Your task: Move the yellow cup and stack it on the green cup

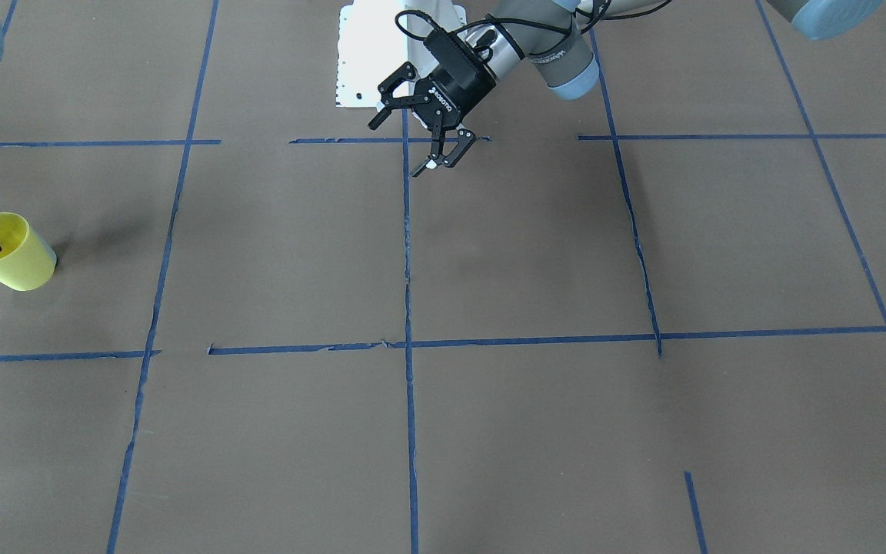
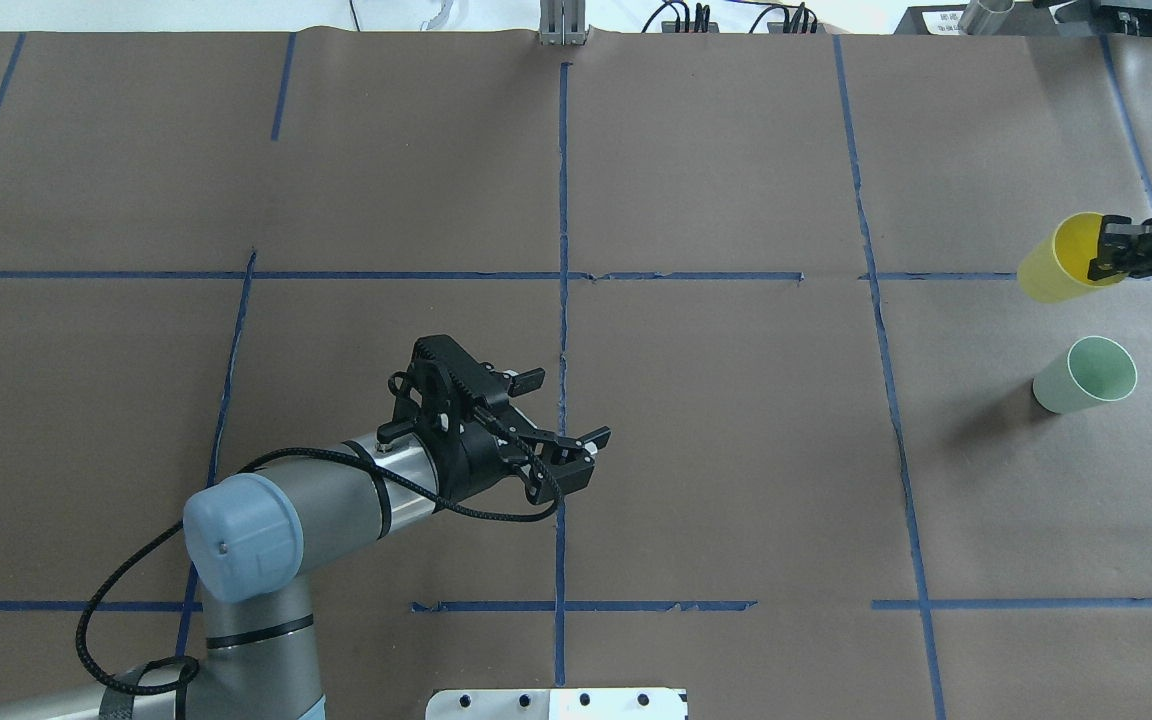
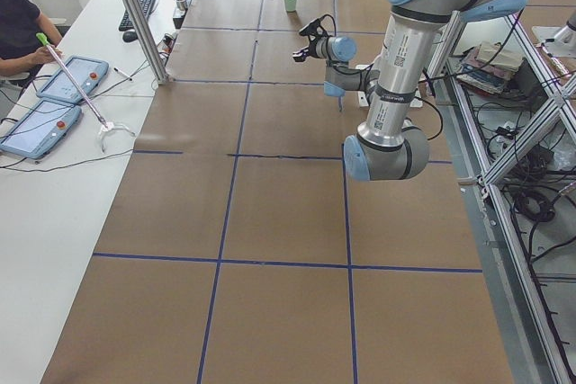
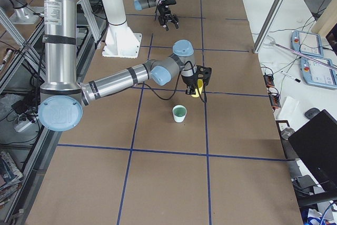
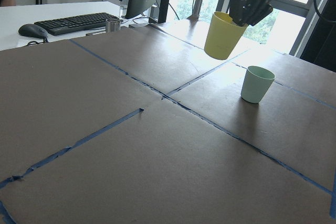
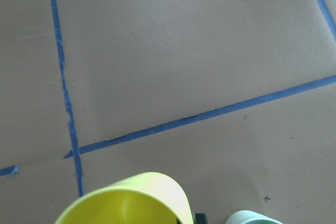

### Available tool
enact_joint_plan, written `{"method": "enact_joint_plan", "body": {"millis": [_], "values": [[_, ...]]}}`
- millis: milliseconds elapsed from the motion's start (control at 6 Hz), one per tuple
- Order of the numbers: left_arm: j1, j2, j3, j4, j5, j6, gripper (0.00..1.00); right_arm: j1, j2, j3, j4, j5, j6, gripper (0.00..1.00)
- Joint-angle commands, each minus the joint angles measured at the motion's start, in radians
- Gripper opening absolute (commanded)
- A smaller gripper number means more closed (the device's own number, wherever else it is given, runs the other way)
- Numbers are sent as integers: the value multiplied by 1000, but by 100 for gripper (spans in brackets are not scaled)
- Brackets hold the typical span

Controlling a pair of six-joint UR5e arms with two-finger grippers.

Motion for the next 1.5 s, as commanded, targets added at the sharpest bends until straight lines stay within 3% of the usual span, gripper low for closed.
{"method": "enact_joint_plan", "body": {"millis": [0,167,500,1000,1333], "values": [[-43,0,-8,158,-1,-51,100,12,-74,-12,4,0,-57,0],[-54,3,-8,234,-2,-51,100,11,-91,-18,-5,11,-79,0],[-55,5,-6,242,-2,-52,100,11,-97,-24,-7,81,-81,0],[-55,5,-6,242,-2,-52,100,9,-120,-45,-2,83,-124,2],[-55,6,-6,242,-2,-52,100,8,-108,-68,5,99,-138,100]]}}
